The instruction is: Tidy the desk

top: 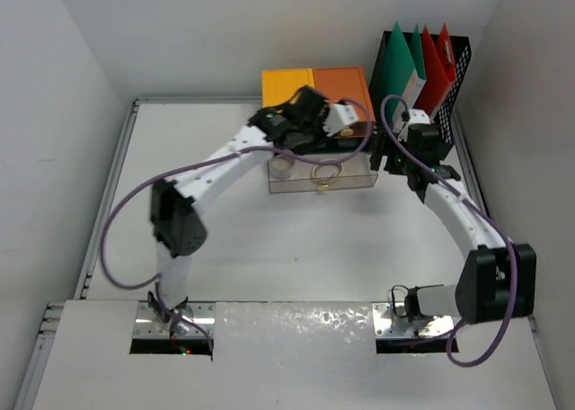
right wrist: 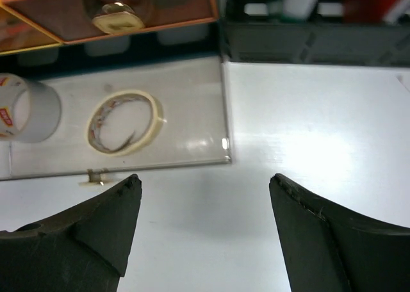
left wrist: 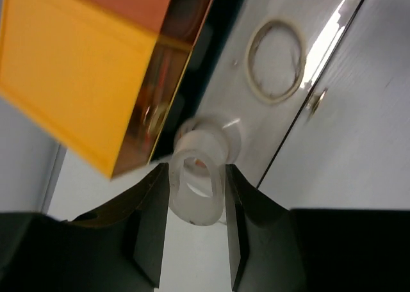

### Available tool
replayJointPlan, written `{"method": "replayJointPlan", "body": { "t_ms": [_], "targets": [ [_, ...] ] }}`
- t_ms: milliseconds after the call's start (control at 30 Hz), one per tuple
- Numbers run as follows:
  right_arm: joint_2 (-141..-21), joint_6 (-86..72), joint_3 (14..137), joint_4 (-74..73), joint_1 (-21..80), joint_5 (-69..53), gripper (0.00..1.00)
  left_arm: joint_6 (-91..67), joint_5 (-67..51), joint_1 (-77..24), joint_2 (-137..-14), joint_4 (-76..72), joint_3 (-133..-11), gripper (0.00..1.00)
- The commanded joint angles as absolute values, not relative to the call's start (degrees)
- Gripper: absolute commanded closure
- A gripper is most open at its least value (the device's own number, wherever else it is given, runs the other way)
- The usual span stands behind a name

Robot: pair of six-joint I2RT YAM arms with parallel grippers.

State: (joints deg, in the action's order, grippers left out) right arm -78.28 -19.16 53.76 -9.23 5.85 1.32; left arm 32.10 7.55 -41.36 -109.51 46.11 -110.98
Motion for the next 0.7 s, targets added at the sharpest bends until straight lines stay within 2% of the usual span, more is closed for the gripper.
{"method": "replayJointPlan", "body": {
  "t_ms": [0,100,300,667],
  "targets": [
    [-71.9,-22.1,49.8,-7.6,1.4,0.3,0.22,30.0,11.6,-44.9,-123.3,48.1,-128.4,1.0],
    [-67.2,-22.7,44.9,-7.9,-4.1,0.2,0.22,30.1,11.0,-47.6,-131.2,43.2,-136.8,1.0],
    [-60.8,-22.1,41.0,-7.8,-7.5,3.0,0.21,31.3,12.6,-52.5,-131.7,22.7,-125.8,1.0],
    [-57.4,-21.1,38.9,-8.0,-7.6,4.4,0.21,26.4,8.5,-52.6,-142.2,16.9,-129.6,1.0]
  ]
}}
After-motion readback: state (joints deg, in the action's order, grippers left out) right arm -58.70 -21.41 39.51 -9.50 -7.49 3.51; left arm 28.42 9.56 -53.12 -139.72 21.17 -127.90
